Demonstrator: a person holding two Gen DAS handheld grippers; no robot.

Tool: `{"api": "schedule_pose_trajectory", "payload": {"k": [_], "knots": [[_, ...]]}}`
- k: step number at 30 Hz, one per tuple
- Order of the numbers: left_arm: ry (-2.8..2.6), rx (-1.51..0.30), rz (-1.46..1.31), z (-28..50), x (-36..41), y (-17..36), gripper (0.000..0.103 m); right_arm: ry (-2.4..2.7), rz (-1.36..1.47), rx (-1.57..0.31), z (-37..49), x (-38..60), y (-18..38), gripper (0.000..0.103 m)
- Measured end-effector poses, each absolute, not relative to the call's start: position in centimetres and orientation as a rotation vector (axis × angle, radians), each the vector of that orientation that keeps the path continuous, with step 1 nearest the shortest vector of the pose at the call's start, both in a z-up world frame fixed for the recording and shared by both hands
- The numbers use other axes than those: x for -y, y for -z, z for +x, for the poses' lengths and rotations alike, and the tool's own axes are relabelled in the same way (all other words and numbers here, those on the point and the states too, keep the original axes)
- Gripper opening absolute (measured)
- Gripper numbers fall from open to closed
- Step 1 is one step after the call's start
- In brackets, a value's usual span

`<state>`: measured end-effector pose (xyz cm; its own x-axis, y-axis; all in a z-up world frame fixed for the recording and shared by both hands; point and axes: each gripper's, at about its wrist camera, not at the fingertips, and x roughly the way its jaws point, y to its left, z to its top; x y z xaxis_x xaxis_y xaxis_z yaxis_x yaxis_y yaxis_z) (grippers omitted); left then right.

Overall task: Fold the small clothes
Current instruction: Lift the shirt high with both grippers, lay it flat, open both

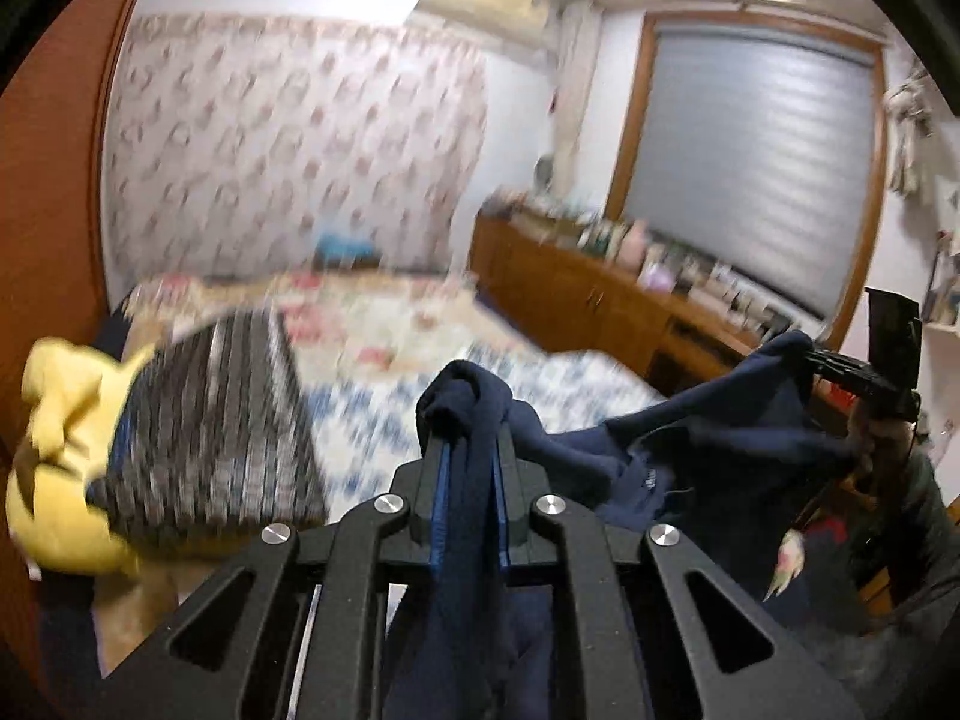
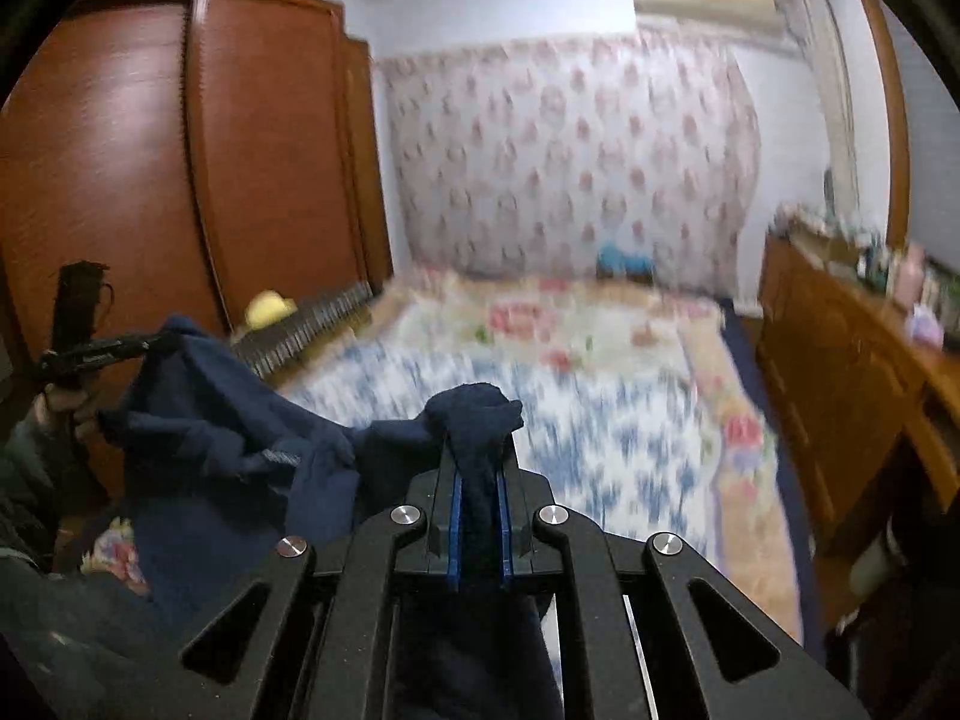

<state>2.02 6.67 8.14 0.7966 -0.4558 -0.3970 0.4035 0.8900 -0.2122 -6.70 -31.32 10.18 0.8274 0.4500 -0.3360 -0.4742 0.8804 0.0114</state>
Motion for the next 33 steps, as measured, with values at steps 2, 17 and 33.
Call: {"api": "schedule_pose_trajectory", "payload": {"k": [2,17,33], "knots": [[0.489,-0.406,-0.130,1.5,-7.0,-10.6,0.013,-0.505,-0.078,-0.279,-8.0,31.3,-13.1,0.009],[0.446,-0.103,-0.060,-2.2,-9.3,-23.2,0.013,-0.410,-0.178,0.022,-15.0,33.1,-27.0,0.009],[0.441,-0.058,-0.026,-1.7,-8.2,-23.7,0.013,-0.288,-0.211,0.065,-17.8,30.1,-24.5,0.009]]}}
